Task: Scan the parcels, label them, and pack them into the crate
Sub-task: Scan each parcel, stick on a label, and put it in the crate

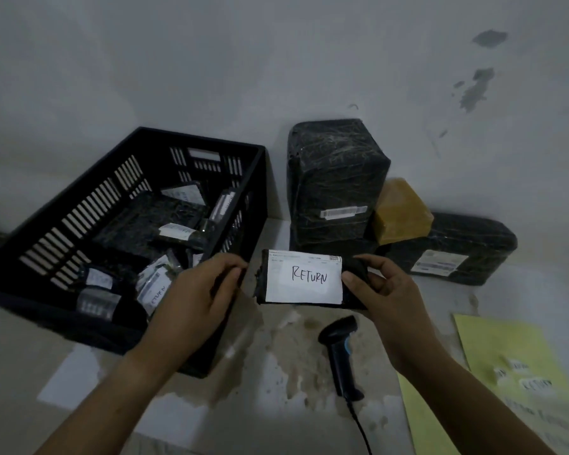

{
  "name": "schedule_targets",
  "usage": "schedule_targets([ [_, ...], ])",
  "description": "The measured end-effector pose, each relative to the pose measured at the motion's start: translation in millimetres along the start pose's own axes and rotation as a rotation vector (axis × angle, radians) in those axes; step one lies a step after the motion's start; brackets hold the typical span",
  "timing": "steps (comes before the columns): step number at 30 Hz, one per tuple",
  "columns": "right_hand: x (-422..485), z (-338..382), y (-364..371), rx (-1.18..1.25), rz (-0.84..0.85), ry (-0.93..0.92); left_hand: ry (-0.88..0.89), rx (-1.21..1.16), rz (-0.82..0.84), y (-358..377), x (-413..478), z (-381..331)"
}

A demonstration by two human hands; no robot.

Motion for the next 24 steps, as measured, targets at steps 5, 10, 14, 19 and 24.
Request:
schedule_targets([
  [5, 9, 6, 48, 0.001, 0.056, 0.018, -0.013, 0.290, -0.019, -71, -3, 81],
  [10, 28, 18, 109, -0.069, 0.112, -0.001, -0.135, 0.457, 0.031, -114, 3, 151],
  [14, 44, 37, 164, -0.142, 0.221, -0.099, -0.170, 0.462, 0.002, -126, 9, 172],
  [19, 66, 47, 259, -0.246, 0.396, -0.247, -0.167, 0.481, -0.038, -133, 7, 176],
  [24, 103, 49, 324, -0.598, 0.462, -0.556, -0.146, 0.468, -0.012, -130, 10, 171],
])
Point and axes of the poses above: each hand's wrist, its own x-axis towards the middle knuckle, its own y-axis out of the palm, z = x × y, the point moved 7 cm from there along x, towards the middle knuckle, and after that the axes turned 14 degrees about -z, right-handed, at the moved point
